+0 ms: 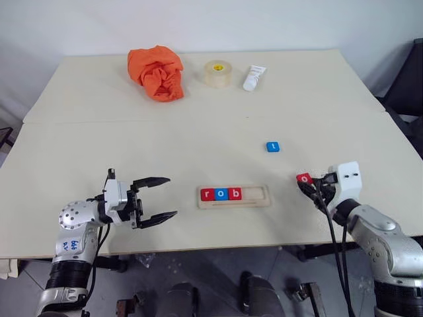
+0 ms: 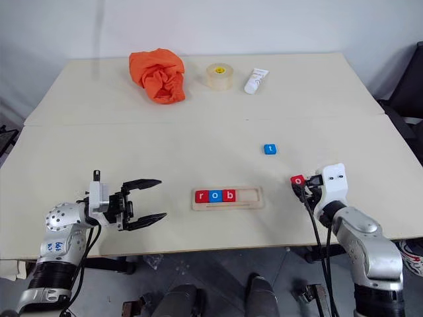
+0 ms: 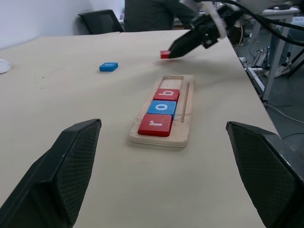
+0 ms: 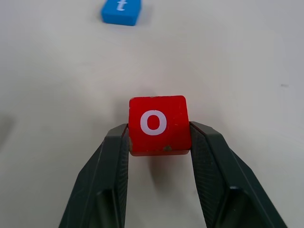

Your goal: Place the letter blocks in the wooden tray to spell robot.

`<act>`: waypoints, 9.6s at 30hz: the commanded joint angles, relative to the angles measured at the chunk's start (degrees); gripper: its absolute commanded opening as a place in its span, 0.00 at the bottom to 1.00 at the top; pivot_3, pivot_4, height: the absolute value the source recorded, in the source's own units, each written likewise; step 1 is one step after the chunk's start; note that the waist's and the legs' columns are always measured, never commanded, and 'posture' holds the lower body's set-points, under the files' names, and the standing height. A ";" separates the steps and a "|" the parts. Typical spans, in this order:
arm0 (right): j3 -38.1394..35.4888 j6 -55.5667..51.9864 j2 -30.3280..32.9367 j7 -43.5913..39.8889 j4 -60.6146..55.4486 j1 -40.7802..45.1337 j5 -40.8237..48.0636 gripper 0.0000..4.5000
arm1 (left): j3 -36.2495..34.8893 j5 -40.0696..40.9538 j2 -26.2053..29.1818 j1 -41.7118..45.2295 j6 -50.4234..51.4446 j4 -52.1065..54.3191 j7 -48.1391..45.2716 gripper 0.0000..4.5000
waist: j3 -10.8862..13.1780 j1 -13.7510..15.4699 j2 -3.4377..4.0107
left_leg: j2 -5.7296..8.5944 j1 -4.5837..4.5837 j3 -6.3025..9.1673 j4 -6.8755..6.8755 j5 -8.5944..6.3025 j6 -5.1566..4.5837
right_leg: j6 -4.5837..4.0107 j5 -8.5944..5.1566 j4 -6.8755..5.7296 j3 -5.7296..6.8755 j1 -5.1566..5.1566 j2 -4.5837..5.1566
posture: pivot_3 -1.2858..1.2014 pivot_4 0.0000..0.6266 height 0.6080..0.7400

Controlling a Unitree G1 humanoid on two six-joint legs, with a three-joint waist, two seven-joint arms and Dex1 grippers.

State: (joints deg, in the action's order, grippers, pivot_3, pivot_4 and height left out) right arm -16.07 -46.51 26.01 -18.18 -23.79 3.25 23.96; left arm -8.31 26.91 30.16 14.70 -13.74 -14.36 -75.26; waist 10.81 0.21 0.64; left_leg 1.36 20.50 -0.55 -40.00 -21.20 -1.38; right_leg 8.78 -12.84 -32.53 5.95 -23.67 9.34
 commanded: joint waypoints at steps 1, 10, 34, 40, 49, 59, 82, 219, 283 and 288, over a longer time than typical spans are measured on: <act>0.83 -2.17 -2.52 3.22 -6.01 -1.90 0.75 0.32 | -0.33 0.94 0.28 0.88 -0.25 0.20 -0.52 1.00 | 0.00 -0.07 0.00 | 0.01 0.00 0.01 0.00 -0.01 -0.01 | 0.00 0.00 0.00 -0.02 -0.01 0.00 | 0.52 0.24 1.00; 4.67 -3.39 -9.01 9.52 -11.05 -5.17 -0.94 0.32 | -0.44 0.83 0.53 1.79 -0.08 -0.28 -0.84 1.00 | -0.01 -0.26 0.01 | 0.01 -0.06 0.04 0.00 -0.03 -0.01 | -0.02 -0.01 -0.05 -0.11 -0.05 -0.04 | 0.52 0.24 1.00; 8.81 13.70 23.25 -30.52 1.49 0.51 -0.95 1.00 | -0.07 0.61 -0.41 1.80 -0.26 0.20 0.28 1.00 | 0.02 -0.18 -0.02 | 0.01 -0.06 -0.02 0.00 -0.10 -0.12 | -0.02 -0.01 0.07 -0.10 -0.01 -0.06 | 0.52 0.24 1.00; 16.46 22.79 26.90 -41.59 17.29 12.69 -6.19 1.00 | -0.24 0.70 -0.56 0.58 -0.47 1.30 0.90 1.00 | 0.02 -0.28 -0.03 | -0.02 -0.08 -0.10 -0.01 -0.09 -0.11 | 0.01 0.00 0.10 -0.06 -0.01 -0.05 | 0.52 0.24 1.00; 24.28 33.91 27.22 -53.53 35.27 23.16 -13.69 1.00 | -1.05 1.13 -0.18 -2.69 -0.18 4.48 2.82 1.00 | 0.02 -0.17 -0.03 | 0.00 0.02 -0.10 -0.03 -0.13 -0.06 | 0.01 0.01 0.15 0.05 -0.01 0.01 | 0.52 0.24 1.00; 26.98 41.31 26.57 -58.25 42.31 26.41 -18.24 1.00 | -1.86 1.29 0.36 -4.79 -0.34 6.11 3.76 1.00 | 0.02 -0.08 -0.03 | -0.05 0.00 -0.10 -0.09 -0.15 -0.02 | 0.01 0.01 0.16 0.08 0.05 0.00 | 0.52 0.24 1.00; 20.24 28.11 24.22 -53.00 33.83 29.50 -11.47 0.32 | -2.12 1.42 0.95 -4.13 -0.73 5.15 3.79 1.00 | 0.06 -0.24 0.05 | -0.21 -0.15 -0.09 -0.11 -0.15 0.06 | -0.02 0.05 0.06 0.07 0.03 0.10 | 0.52 0.24 1.00; 3.85 4.15 12.81 -28.62 11.49 18.07 -1.62 0.75 | -2.03 0.65 0.46 -1.30 -1.55 1.79 3.35 1.00 | 0.08 -0.08 0.09 | -0.07 0.07 -0.12 -0.09 -0.19 0.06 | -0.03 0.05 0.05 0.12 -0.16 0.00 | 0.52 0.24 1.00; 12.34 25.19 0.01 -10.35 58.95 42.43 -14.15 1.00 | -4.91 1.28 1.33 -9.77 -0.83 10.32 8.20 1.00 | 0.09 -0.63 0.15 | 0.71 0.13 0.56 0.18 0.20 -0.21 | 0.27 -0.05 -0.04 0.51 0.01 0.74 | 0.52 0.24 1.00; 12.83 25.40 -2.42 -10.33 58.95 41.49 -14.73 1.00 | -5.23 1.37 1.45 -10.88 -0.72 11.46 8.77 1.00 | 0.09 -1.16 0.16 | 0.68 0.12 0.54 0.17 0.19 -0.19 | 0.27 -0.06 -0.05 0.49 0.02 0.71 | 0.52 0.24 1.00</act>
State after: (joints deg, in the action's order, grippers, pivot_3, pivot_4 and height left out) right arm -3.43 -21.08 24.05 -28.46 35.83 45.41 9.50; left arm -12.47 26.98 31.16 4.19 -14.08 -4.97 -67.02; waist 10.90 -0.95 0.79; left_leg 2.03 20.61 -0.01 -39.83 -21.01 -1.57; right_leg 9.05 -12.90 -32.59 6.43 -23.65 10.04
